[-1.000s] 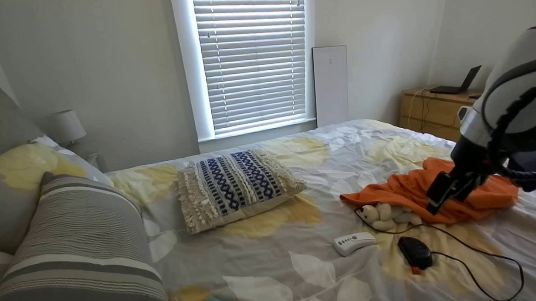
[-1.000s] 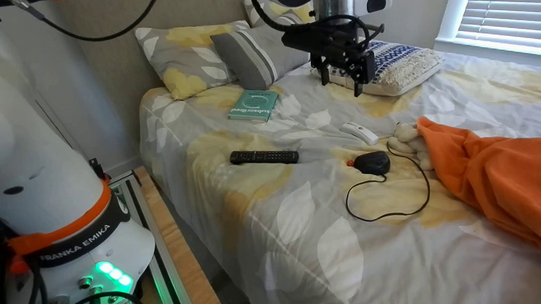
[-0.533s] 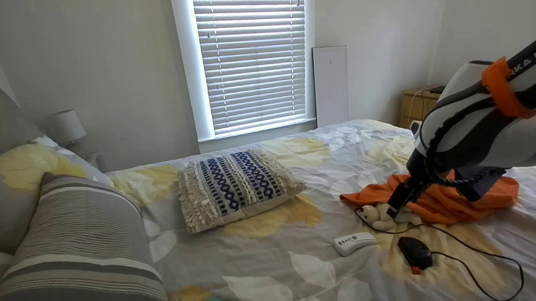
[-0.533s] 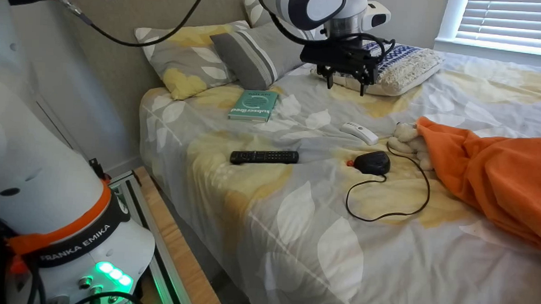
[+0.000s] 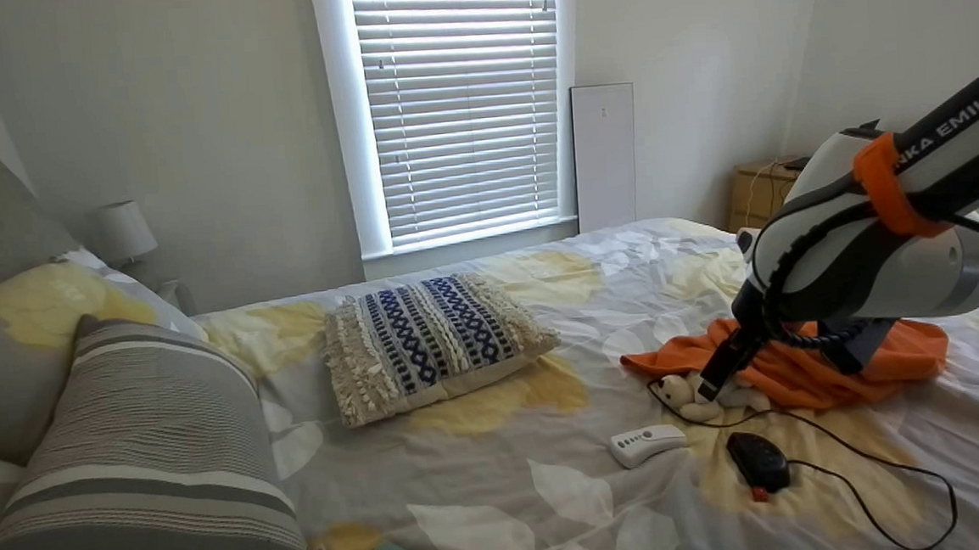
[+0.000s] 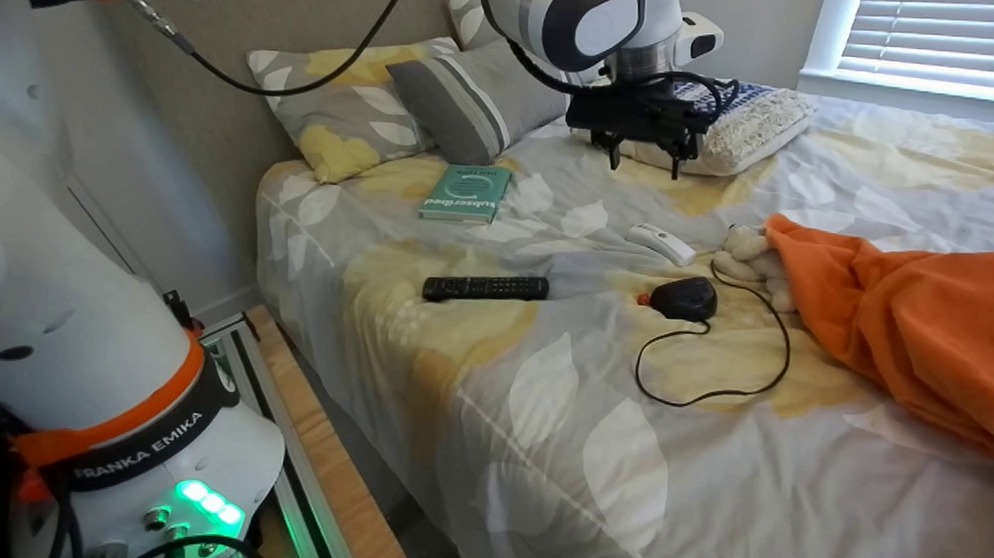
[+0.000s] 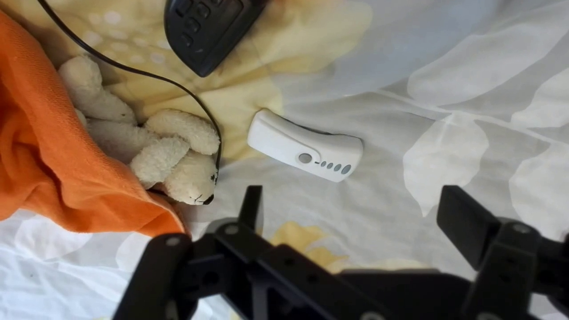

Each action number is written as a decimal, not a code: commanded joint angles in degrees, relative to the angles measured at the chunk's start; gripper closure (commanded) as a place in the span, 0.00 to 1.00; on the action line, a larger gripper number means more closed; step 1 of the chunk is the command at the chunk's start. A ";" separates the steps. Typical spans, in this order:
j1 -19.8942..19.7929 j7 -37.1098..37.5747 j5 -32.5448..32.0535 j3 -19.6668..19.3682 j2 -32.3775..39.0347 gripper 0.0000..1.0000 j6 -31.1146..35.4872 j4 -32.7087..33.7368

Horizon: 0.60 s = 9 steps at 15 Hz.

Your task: Press the big button on the small remote

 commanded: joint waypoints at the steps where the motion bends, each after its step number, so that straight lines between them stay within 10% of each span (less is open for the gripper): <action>1: -2.04 1.51 -1.96 2.02 0.00 0.00 0.07 -0.01; 9: -3.92 -1.39 -0.67 5.37 4.51 0.00 -0.36 4.52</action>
